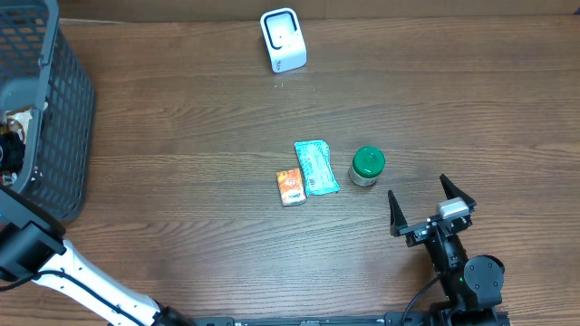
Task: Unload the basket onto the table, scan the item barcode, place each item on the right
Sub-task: 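Return the left gripper into the basket toward the remaining items, then grasp the bag with yellow marker and red bar, lift out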
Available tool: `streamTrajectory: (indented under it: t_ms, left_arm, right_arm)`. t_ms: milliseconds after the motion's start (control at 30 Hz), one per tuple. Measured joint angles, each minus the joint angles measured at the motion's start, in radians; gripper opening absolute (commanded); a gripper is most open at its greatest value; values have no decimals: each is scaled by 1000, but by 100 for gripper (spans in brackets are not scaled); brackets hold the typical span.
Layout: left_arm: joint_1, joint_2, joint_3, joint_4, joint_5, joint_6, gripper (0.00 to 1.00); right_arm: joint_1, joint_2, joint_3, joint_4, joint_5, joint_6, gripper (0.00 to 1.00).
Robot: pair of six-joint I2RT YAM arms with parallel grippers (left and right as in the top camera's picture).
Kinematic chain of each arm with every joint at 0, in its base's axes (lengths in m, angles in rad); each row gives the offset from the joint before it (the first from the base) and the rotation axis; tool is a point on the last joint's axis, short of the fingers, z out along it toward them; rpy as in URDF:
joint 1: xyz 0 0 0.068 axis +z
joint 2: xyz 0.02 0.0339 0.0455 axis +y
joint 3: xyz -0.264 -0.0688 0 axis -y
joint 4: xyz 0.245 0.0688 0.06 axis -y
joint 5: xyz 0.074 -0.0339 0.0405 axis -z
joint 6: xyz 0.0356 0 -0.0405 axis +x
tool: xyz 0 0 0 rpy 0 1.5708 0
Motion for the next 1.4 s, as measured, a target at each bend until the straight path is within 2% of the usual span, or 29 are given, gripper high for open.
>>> streamTrajectory:
  t_ms: [200, 600, 1100, 1267, 1400]
  left_arm:
    - [0, -1, 1, 0, 7, -16, 4]
    - [-21, -61, 17, -22, -8, -191, 4]
    - [-203, -654, 17, 10, -197, -412, 4]
    - [-306, -816, 20, -129, -222, -542, 4]
    - [-434, -871, 22, -283, -228, -616, 4]
  right_arm:
    - [0, 0, 0, 0, 0, 0, 100]
    - [0, 0, 0, 0, 0, 0, 100]
    - [0, 0, 0, 0, 0, 0, 100]
    - [0, 0, 0, 0, 0, 0, 100]
    - [0, 0, 0, 1, 0, 0, 100]
